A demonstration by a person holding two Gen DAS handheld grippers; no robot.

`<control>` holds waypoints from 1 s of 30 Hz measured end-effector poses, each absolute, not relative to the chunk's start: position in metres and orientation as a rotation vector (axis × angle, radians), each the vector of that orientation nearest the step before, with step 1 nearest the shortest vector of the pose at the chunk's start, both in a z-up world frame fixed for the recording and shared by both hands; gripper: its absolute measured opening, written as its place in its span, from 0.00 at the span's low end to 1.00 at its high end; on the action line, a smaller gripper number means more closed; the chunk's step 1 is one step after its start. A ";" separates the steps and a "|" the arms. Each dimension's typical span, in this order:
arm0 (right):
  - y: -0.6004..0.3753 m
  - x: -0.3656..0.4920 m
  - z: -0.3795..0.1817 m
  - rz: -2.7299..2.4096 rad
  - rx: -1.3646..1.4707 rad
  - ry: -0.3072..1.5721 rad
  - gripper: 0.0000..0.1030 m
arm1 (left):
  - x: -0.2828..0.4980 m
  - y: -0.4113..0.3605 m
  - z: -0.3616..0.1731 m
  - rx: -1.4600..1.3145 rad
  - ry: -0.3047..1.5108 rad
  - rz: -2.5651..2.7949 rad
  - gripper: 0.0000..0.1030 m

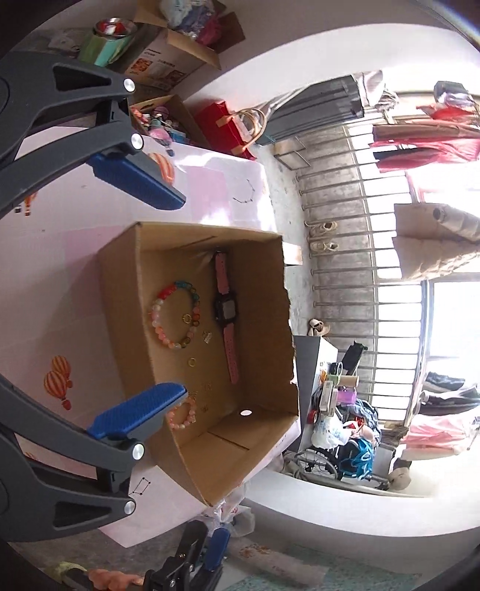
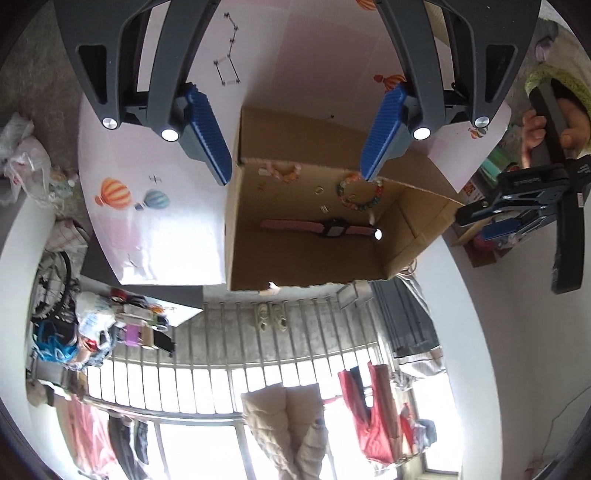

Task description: Organize jewelry

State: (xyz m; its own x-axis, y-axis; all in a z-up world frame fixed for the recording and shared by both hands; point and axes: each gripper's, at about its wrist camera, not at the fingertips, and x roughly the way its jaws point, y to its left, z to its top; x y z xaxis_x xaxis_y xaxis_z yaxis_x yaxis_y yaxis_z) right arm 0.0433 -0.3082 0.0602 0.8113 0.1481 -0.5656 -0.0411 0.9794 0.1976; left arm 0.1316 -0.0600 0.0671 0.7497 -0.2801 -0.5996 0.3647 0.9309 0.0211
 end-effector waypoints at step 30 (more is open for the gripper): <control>-0.318 0.091 0.010 0.203 0.086 0.757 0.68 | 0.174 -0.036 0.014 -0.171 0.806 -0.444 0.89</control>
State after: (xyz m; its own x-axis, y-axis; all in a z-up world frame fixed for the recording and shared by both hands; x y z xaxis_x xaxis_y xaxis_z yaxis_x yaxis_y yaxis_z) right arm 0.0908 -0.3179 0.0102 0.7084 0.2135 -0.6728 -0.1520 0.9769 0.1500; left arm 0.1738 -0.0361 0.0143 0.6063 -0.4463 -0.6582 0.3180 0.8947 -0.3137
